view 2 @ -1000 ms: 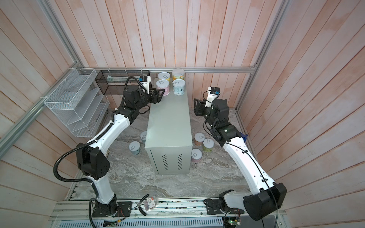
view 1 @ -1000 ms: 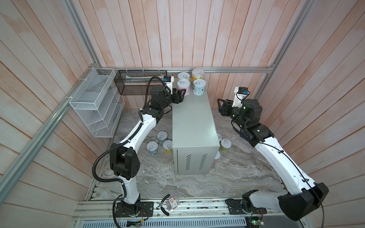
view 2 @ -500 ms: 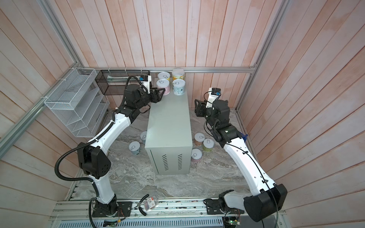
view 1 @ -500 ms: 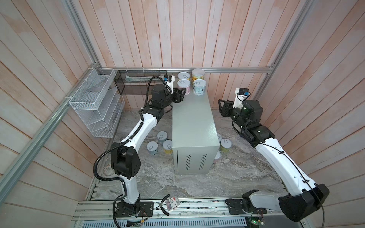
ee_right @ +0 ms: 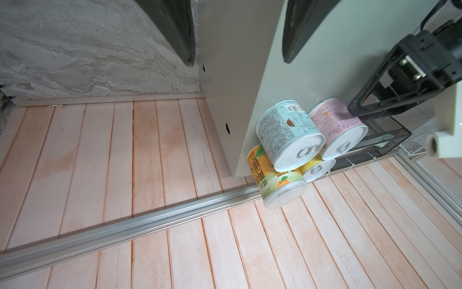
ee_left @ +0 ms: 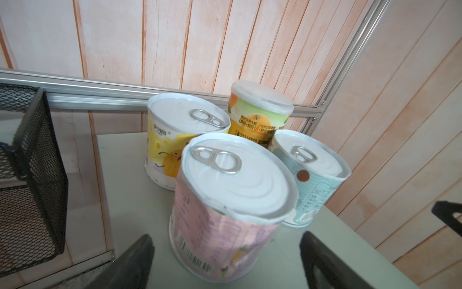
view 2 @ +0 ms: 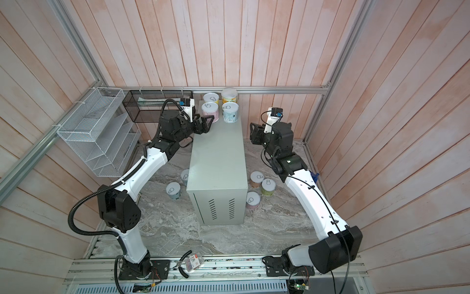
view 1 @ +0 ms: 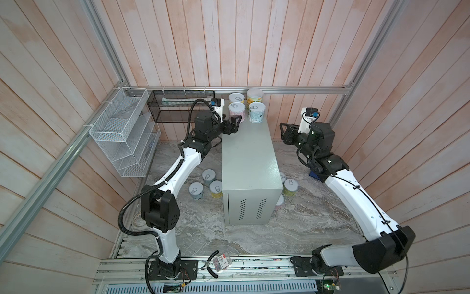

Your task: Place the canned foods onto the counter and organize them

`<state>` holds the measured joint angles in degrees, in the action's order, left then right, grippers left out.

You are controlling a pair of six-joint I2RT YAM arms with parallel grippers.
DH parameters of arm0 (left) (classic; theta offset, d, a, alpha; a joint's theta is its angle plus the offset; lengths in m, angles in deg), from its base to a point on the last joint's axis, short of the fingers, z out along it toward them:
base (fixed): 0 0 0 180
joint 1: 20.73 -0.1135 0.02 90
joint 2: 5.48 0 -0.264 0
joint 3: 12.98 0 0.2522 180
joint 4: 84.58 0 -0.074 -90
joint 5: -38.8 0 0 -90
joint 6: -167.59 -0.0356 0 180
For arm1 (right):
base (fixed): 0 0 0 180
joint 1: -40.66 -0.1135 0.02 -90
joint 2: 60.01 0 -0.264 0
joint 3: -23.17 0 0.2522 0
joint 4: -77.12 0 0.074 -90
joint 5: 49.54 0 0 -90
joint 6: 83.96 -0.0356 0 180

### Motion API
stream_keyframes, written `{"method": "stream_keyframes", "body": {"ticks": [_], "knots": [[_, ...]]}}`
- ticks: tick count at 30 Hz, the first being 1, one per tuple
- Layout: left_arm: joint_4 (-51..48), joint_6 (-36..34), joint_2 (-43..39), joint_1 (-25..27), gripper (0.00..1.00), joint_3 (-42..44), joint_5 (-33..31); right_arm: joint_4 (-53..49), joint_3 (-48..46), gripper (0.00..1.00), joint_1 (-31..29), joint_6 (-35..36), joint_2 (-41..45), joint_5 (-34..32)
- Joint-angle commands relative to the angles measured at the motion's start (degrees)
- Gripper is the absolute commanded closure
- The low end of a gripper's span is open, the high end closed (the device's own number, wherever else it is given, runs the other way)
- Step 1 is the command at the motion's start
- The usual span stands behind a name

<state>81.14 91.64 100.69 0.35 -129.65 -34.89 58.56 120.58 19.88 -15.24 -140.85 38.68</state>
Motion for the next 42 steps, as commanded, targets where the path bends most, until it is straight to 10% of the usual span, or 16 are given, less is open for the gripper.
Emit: {"method": "stream_keyframes", "body": {"ticks": [1,22,42], "knots": [[-1.8,-1.4,-3.3,0.6,0.0,1.9,-0.3,1.5,3.6,0.46,1.0,0.1,-4.1,1.1],[1.7,-0.9,-25.9,-5.1,0.0,26.9,-3.2,7.6,16.1,0.5,1.2,-4.1,-20.5,6.1],[1.7,0.7,-28.1,-7.1,0.0,33.7,-4.3,4.3,19.2,0.5,0.5,-5.2,-23.8,3.2]]}}
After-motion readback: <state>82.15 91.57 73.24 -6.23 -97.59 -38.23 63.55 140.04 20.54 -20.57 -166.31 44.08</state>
